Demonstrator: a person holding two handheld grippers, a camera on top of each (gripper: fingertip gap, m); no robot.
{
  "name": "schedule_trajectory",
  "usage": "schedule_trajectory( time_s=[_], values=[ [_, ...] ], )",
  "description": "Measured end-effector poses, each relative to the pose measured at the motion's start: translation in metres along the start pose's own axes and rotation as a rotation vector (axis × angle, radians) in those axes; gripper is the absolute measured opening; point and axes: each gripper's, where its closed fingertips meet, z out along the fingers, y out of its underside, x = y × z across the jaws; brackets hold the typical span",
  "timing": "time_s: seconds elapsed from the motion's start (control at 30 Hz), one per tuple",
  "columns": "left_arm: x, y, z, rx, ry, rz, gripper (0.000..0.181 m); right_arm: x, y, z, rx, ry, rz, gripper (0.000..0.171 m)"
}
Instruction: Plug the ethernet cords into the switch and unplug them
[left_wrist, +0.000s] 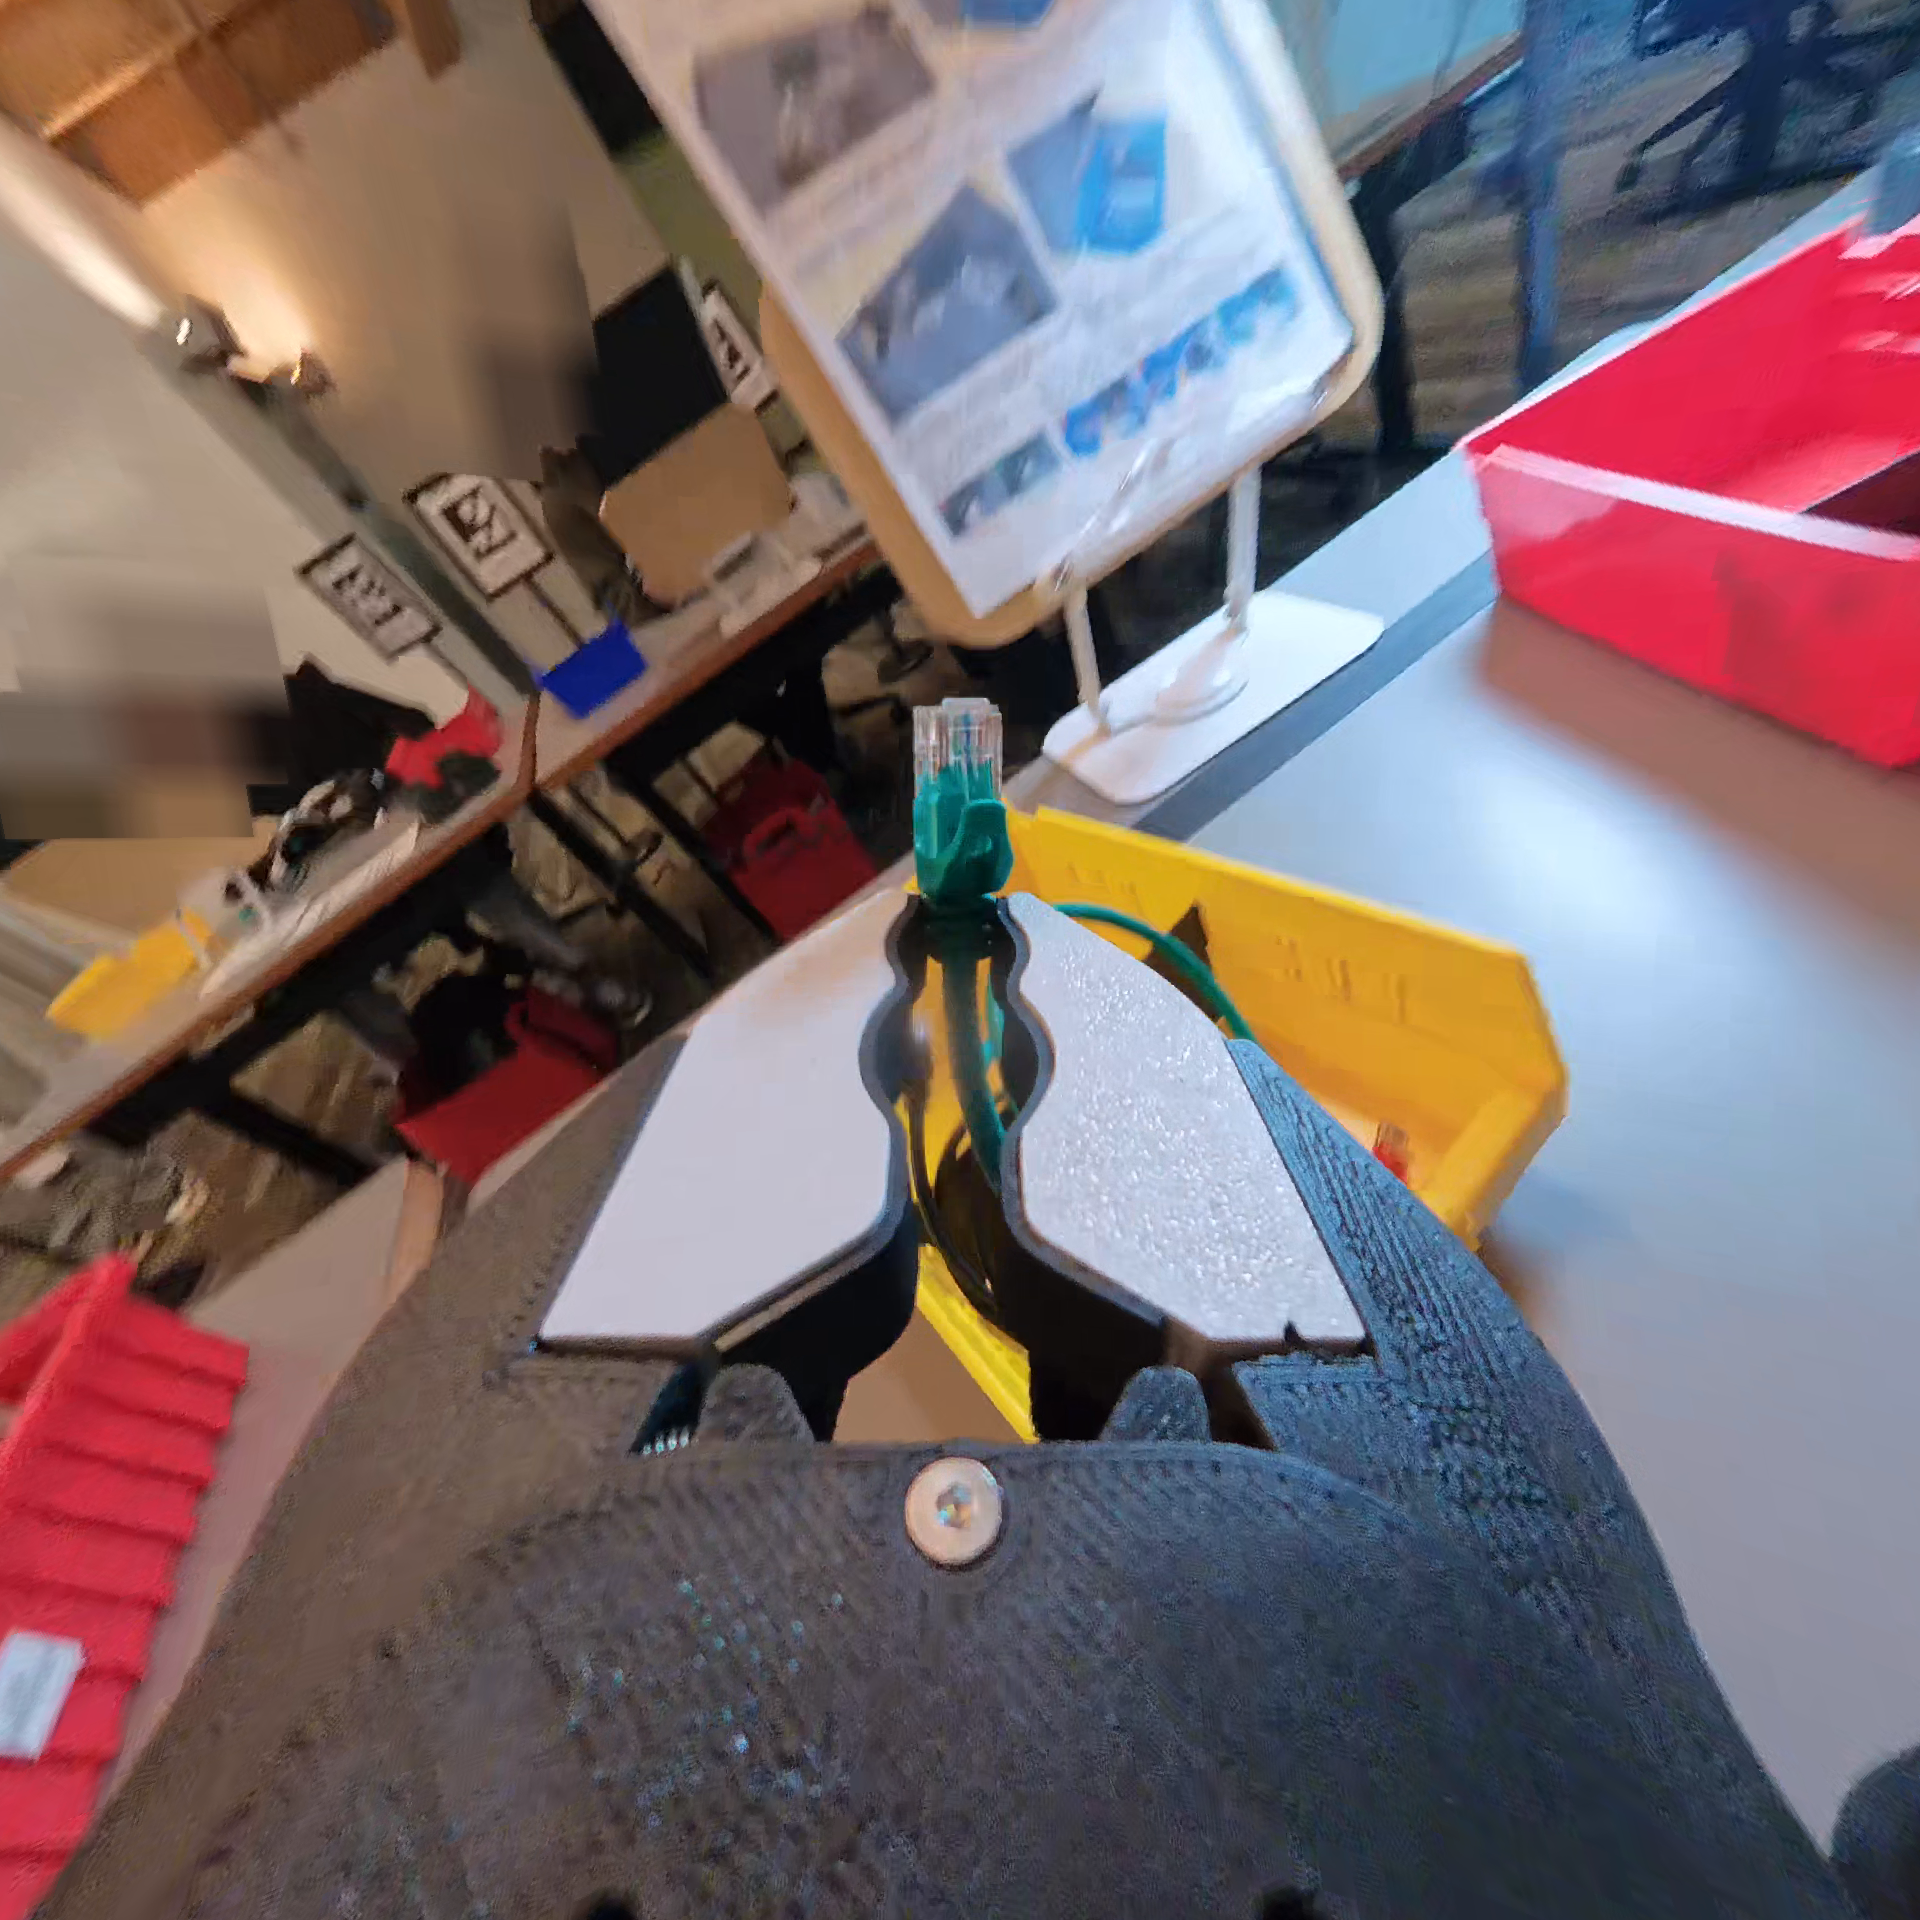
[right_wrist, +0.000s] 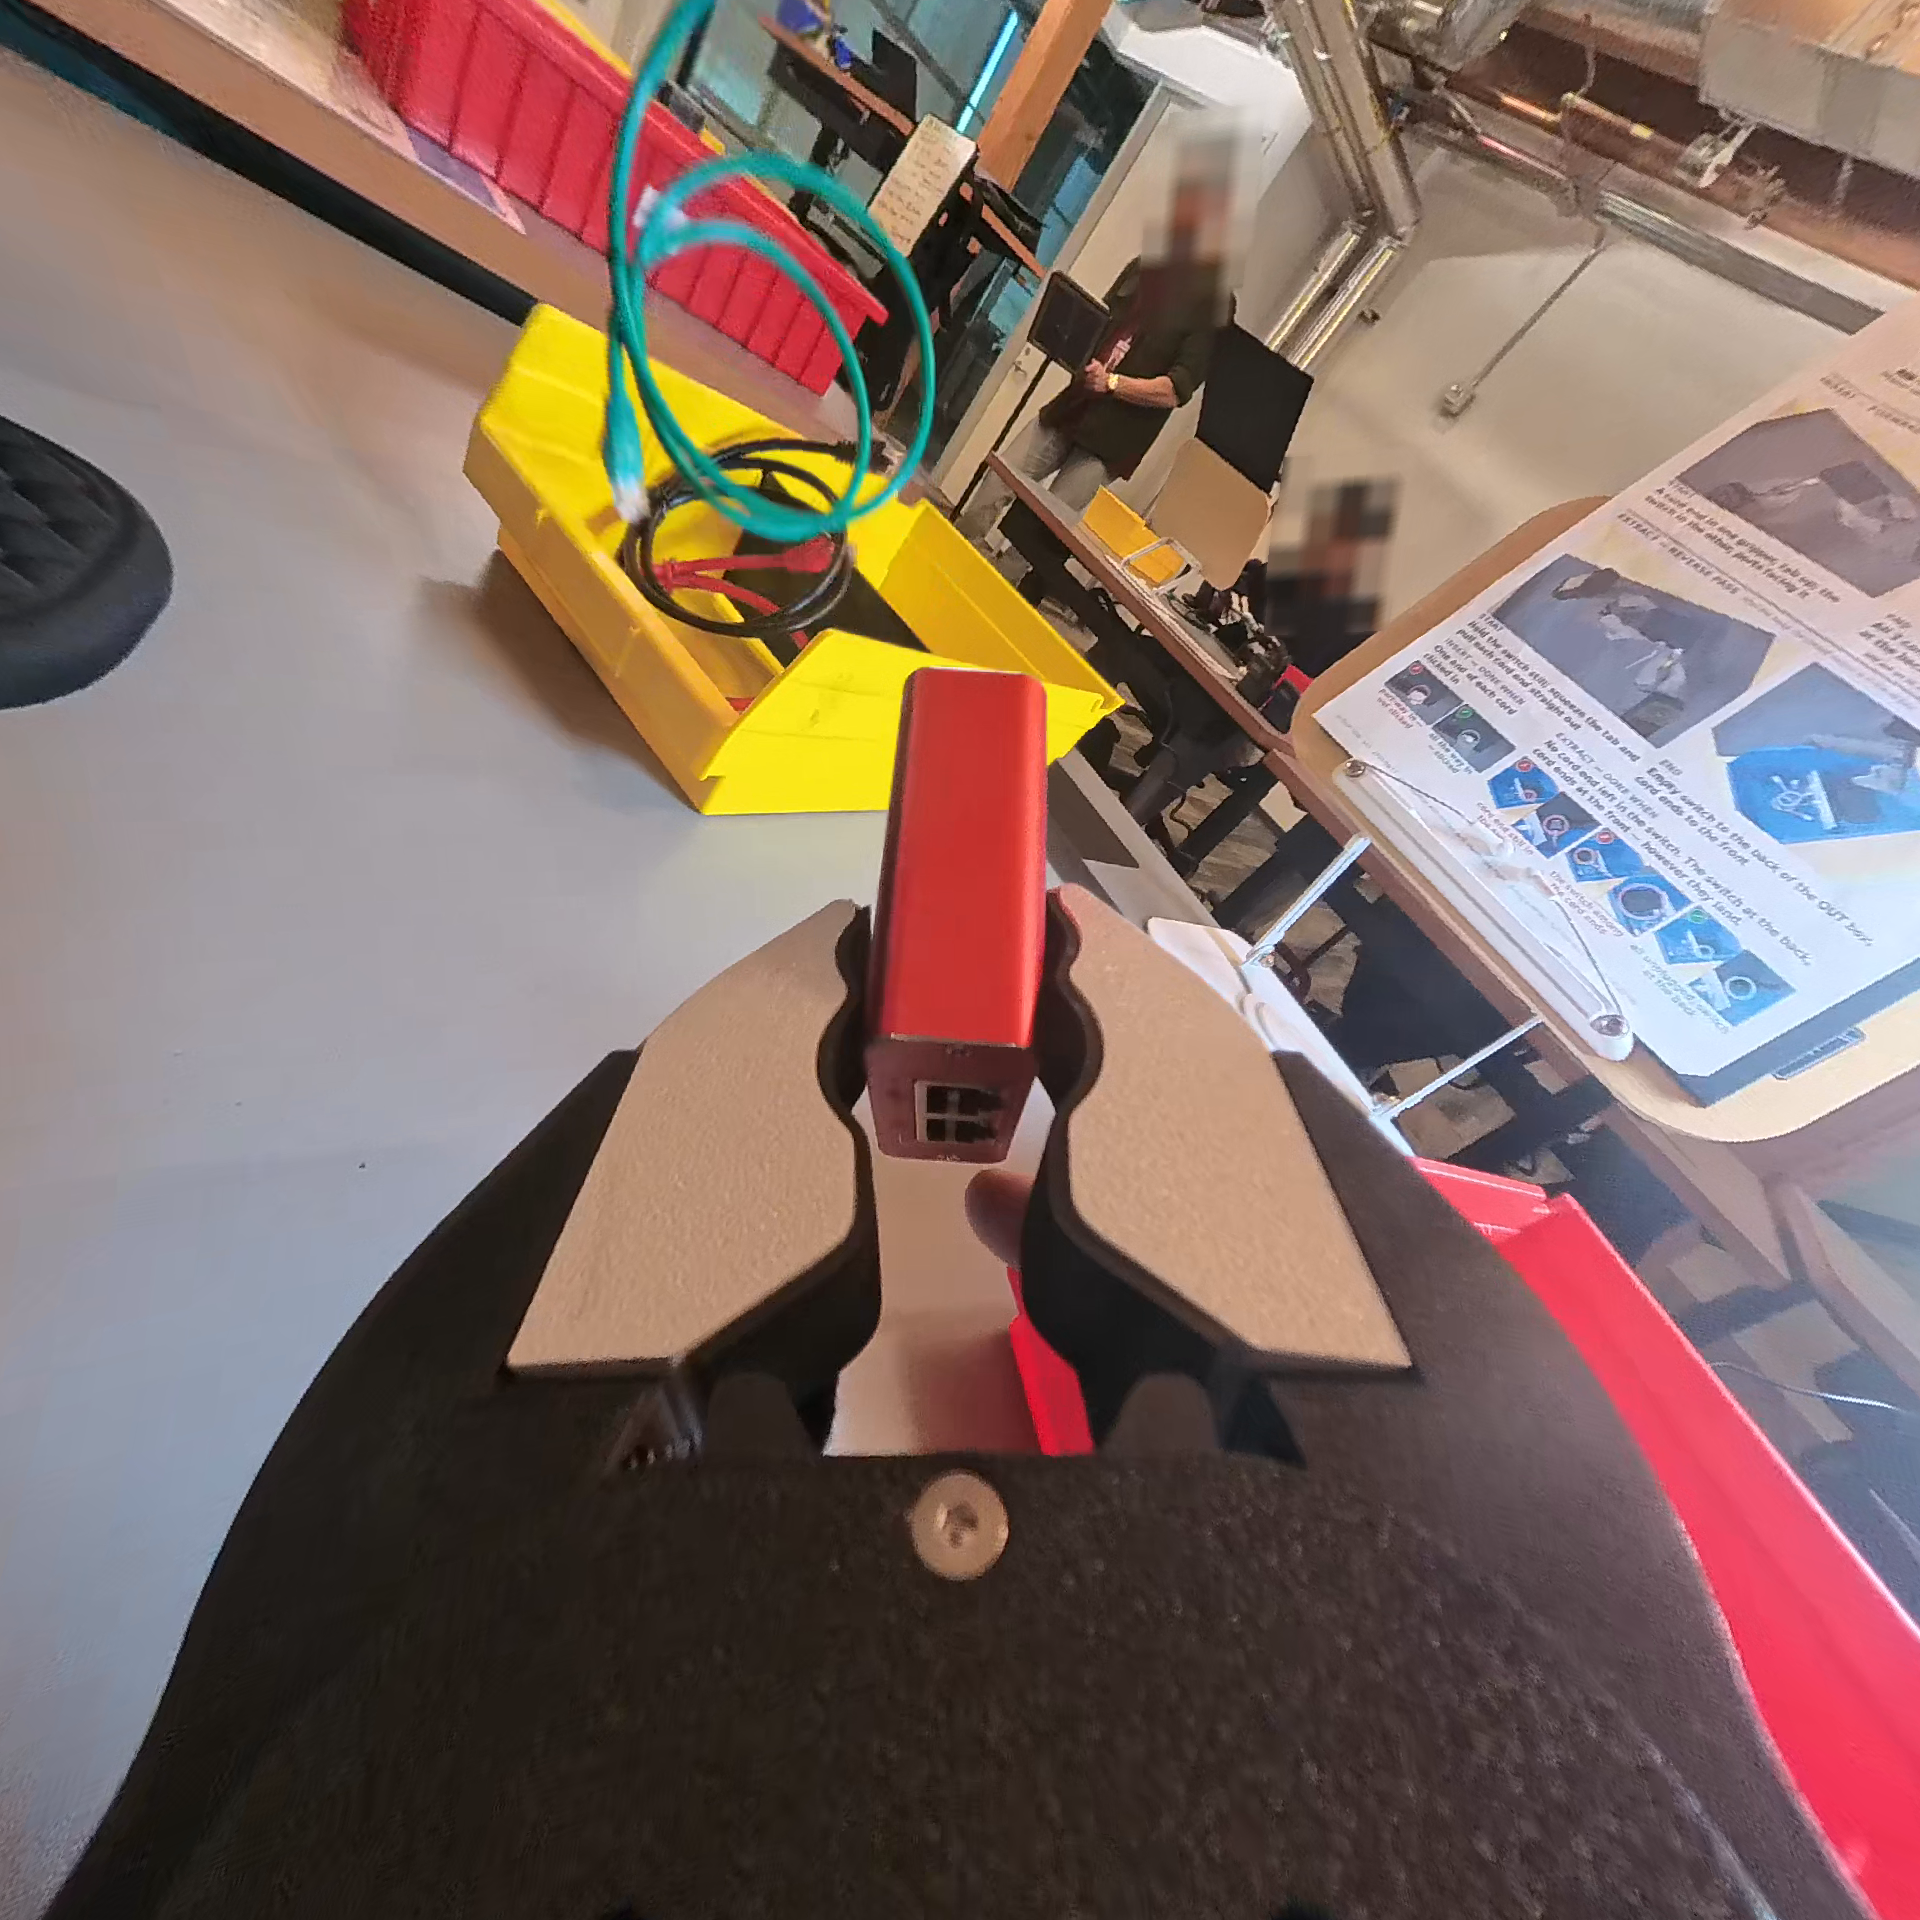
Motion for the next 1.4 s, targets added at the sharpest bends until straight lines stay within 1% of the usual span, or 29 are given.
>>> schedule_trajectory(
  time_s=[0.13,0.2,0.23,0.3,0.37,0.4,0.47,0.5,0.57,0.63,0.67,0.77,0.83,0.93,1.03,1.13,1.33,1.4],
  values=[
    [0.017,-0.071,-0.030,0.059,0.244,0.037,0.012,0.005,-0.003,-0.003,0.017,0.015,0.013,0.029],
    [0.048,-0.085,-0.042,0.023,0.477,0.020,0.011,0.006,-0.004,-0.004,0.022,0.017,0.015,0.029],
    [0.066,-0.085,-0.046,-0.003,0.597,0.017,0.012,0.006,-0.005,-0.004,0.025,0.018,0.013,0.029],
    [0.108,-0.066,-0.043,-0.091,0.812,0.027,0.012,0.004,-0.006,-0.004,0.028,0.011,0.001,0.029],
    [0.152,-0.037,-0.028,-0.168,0.968,-0.003,0.012,0.001,-0.006,-0.004,0.026,-0.002,-0.035,0.029],
    [0.175,-0.020,-0.019,-0.210,1.033,-0.039,0.012,-0.002,-0.005,-0.005,0.020,-0.010,-0.053,0.029],
    [0.218,0.015,0.002,-0.291,1.102,-0.089,0.012,-0.005,-0.003,-0.005,0.005,-0.021,-0.083,0.029],
    [0.235,0.028,0.012,-0.310,1.113,-0.102,0.012,-0.006,-0.001,-0.005,0.000,-0.029,-0.093,0.029],
    [0.260,0.044,0.033,-0.304,1.082,-0.126,0.012,-0.010,0.000,-0.006,0.000,-0.046,-0.106,0.029],
    [0.279,0.046,0.042,-0.280,1.078,-0.154,0.012,-0.013,-0.002,-0.007,0.017,-0.065,-0.109,0.029],
    [0.283,0.047,0.047,-0.273,1.045,-0.152,0.012,-0.014,-0.003,-0.008,0.027,-0.072,-0.108,0.029],
    [0.283,0.059,0.058,-0.279,0.907,-0.040,0.014,-0.015,-0.004,-0.008,0.034,-0.078,-0.112,0.028],
    [0.285,0.067,0.057,-0.292,0.875,-0.003,0.015,-0.015,-0.001,-0.007,0.021,-0.079,-0.115,0.029],
    [0.285,0.080,0.058,-0.313,0.819,-0.003,0.016,-0.015,0.004,-0.004,0.004,-0.080,-0.104,0.029],
    [0.282,0.082,0.060,-0.285,0.787,-0.059,0.015,-0.016,0.007,-0.002,-0.005,-0.082,-0.095,0.028],
    [0.283,0.078,0.061,-0.240,0.794,-0.119,0.016,-0.019,0.007,-0.002,-0.007,-0.092,-0.094,0.028],
    [0.297,0.062,0.057,-0.131,0.911,-0.223,0.009,-0.032,0.013,-0.002,-0.026,-0.165,-0.118,0.028],
    [0.300,0.054,0.051,-0.126,0.962,-0.218,0.008,-0.036,0.015,-0.002,-0.039,-0.188,-0.152,0.028]
  ],
)
